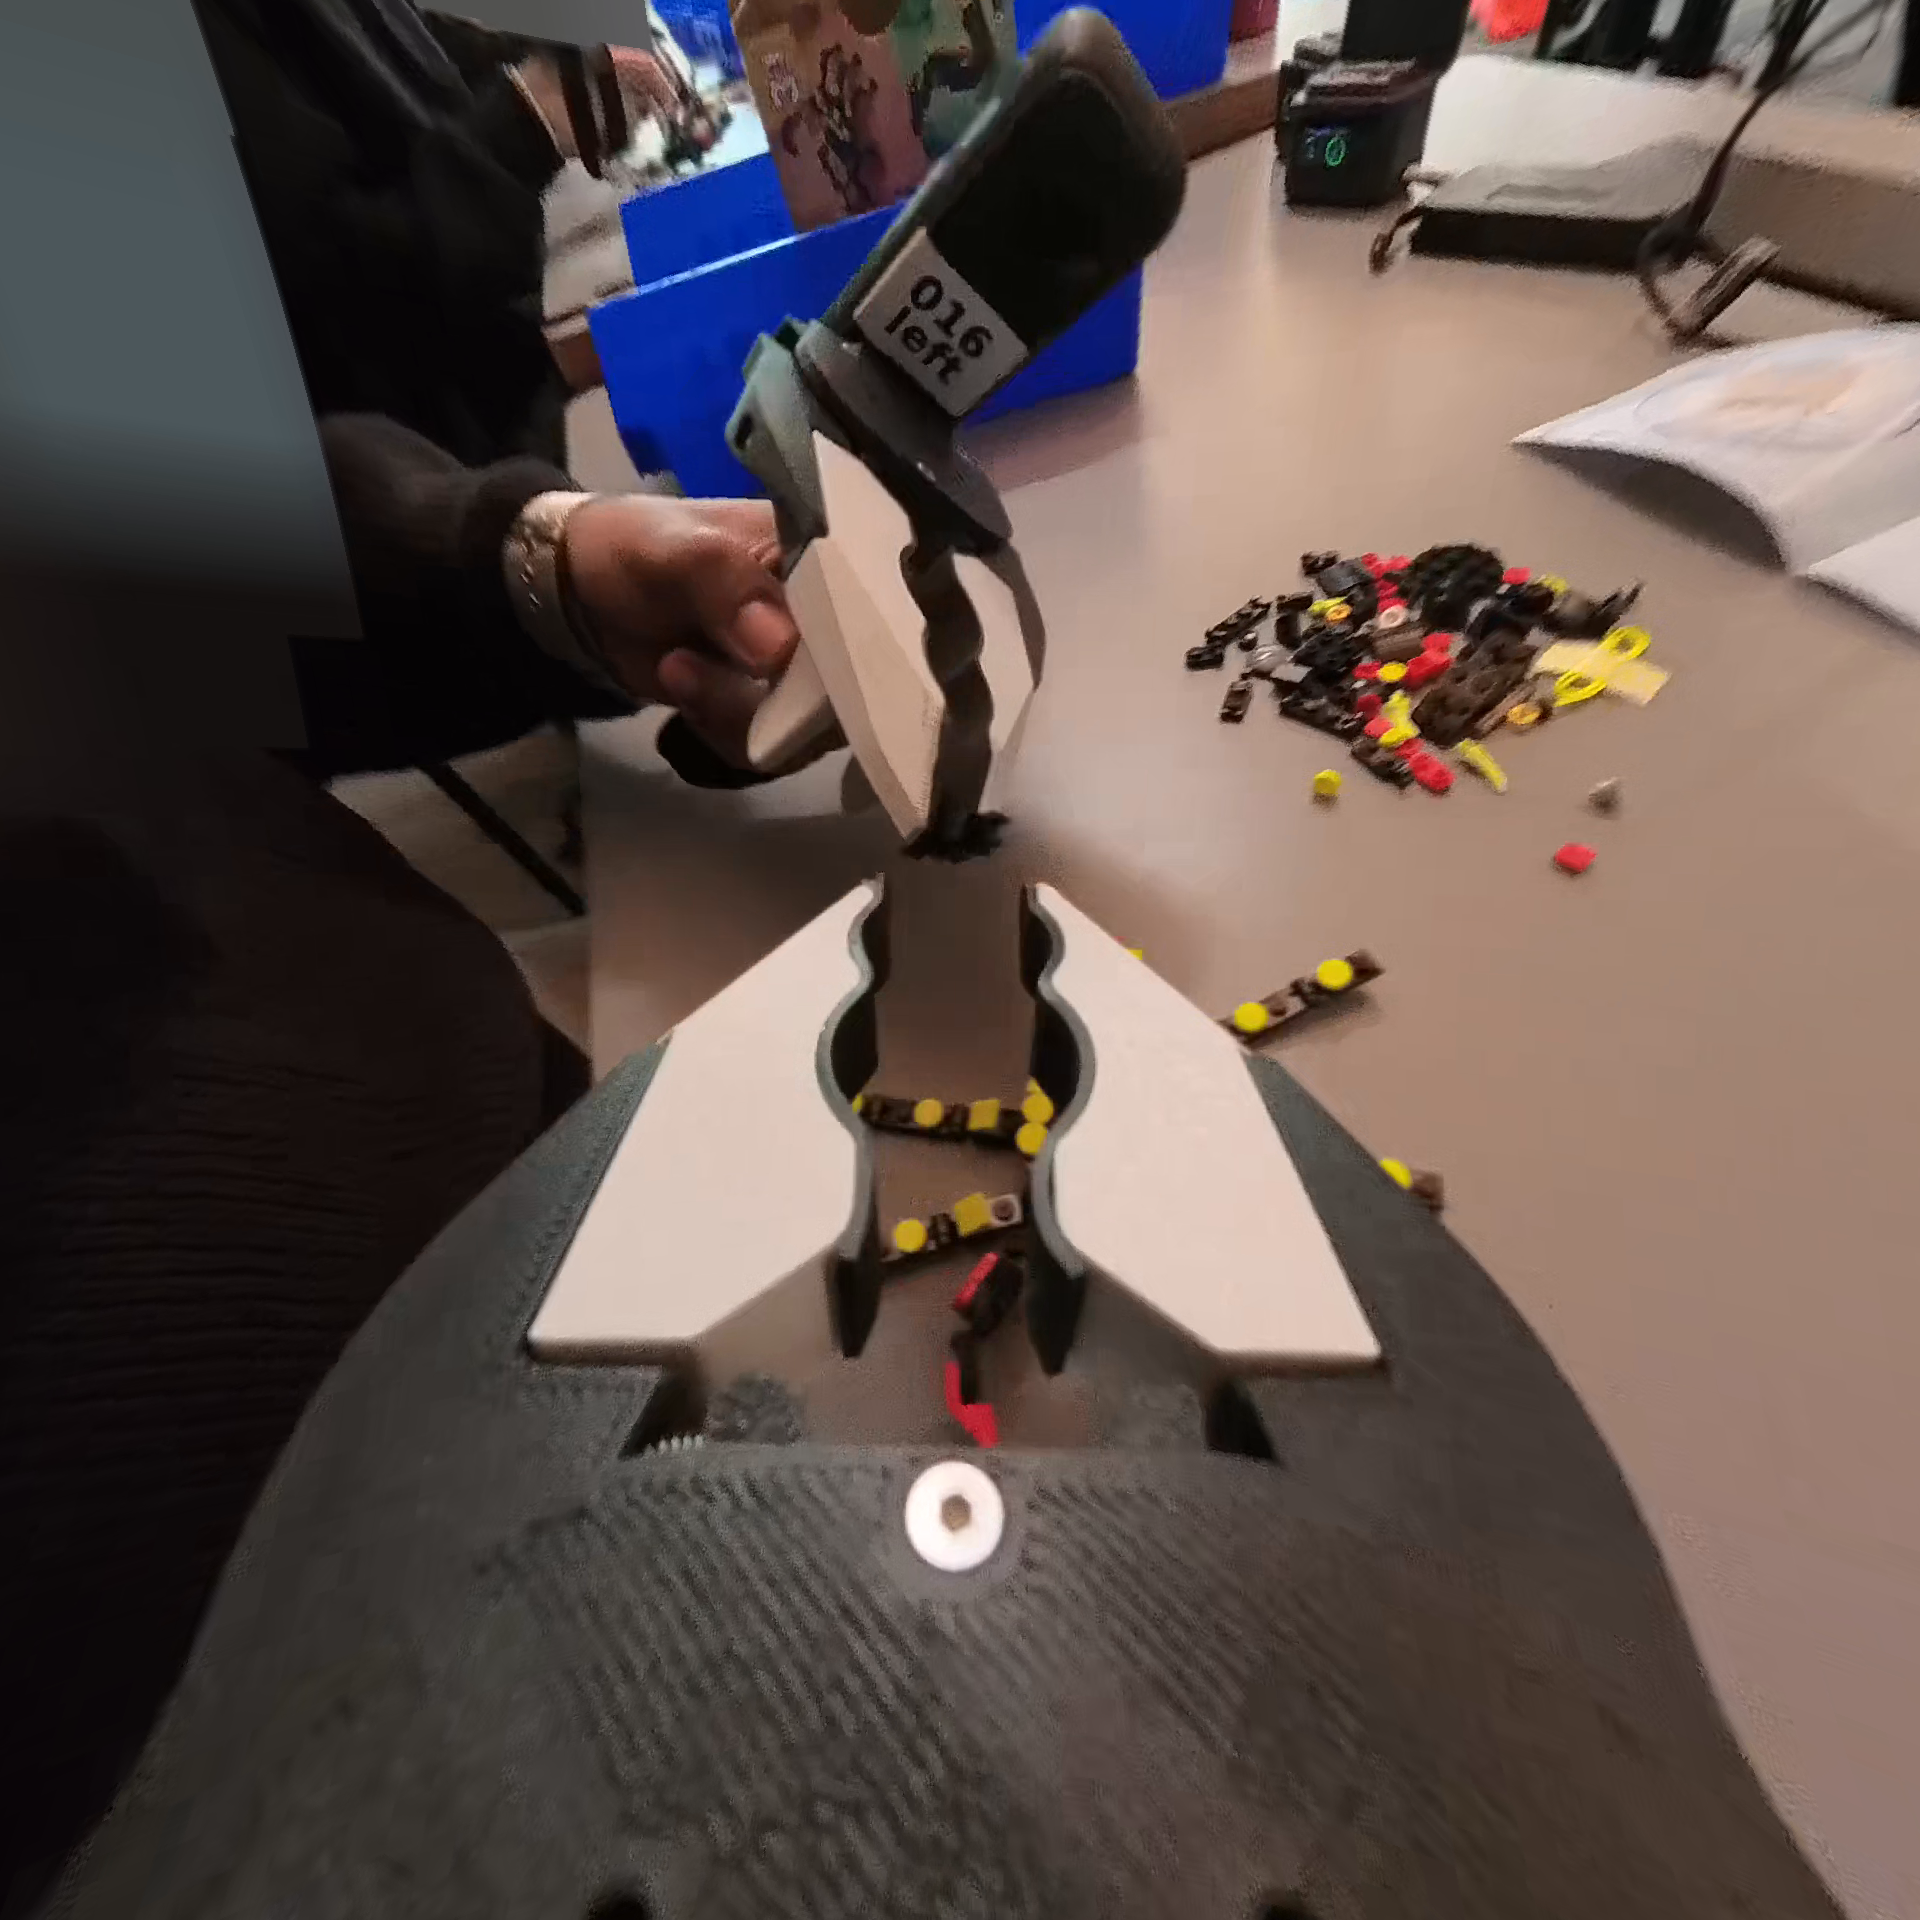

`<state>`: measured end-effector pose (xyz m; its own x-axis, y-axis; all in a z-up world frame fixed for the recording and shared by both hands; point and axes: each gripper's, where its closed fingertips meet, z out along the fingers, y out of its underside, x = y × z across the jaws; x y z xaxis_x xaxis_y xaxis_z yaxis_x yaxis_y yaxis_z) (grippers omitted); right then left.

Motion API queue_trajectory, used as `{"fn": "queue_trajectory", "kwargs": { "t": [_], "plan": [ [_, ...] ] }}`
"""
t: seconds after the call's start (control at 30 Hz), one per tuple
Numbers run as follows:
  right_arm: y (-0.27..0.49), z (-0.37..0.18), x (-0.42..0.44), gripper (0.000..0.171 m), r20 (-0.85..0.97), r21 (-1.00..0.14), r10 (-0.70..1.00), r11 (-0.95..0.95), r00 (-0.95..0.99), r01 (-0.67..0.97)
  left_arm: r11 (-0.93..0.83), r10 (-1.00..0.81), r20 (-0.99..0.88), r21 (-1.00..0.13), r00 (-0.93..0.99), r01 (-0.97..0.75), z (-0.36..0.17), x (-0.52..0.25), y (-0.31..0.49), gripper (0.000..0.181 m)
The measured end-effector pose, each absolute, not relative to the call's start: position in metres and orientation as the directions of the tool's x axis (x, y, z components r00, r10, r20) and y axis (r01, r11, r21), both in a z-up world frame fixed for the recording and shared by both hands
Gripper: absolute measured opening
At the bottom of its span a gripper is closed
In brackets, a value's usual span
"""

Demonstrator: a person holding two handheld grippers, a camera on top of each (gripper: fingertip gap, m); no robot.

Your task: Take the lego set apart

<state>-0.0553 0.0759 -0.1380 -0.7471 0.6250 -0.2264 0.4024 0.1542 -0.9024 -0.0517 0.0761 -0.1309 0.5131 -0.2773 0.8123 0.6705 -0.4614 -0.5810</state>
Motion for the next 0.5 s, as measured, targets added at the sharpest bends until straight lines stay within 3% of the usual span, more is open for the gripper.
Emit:
{"fn": "queue_trajectory", "kwargs": {
  "t": [0.17, 0.5],
  "plan": [
    [0.074, -0.136, -0.05, 0.023, -0.458, -0.839, 0.525, 0.013, -0.718, 0.545, -0.46, -0.294, 0.71, -0.692, 0.639, 0.557, -0.132, -0.046, 0.075, 0.005],
    [0.07, -0.137, -0.041, 0.008, -0.434, -0.848, 0.485, 0.064, -0.759, 0.526, -0.514, -0.313, 0.647, -0.731, 0.695, 0.448, -0.14, -0.03, 0.074, 0.005]
  ]
}}
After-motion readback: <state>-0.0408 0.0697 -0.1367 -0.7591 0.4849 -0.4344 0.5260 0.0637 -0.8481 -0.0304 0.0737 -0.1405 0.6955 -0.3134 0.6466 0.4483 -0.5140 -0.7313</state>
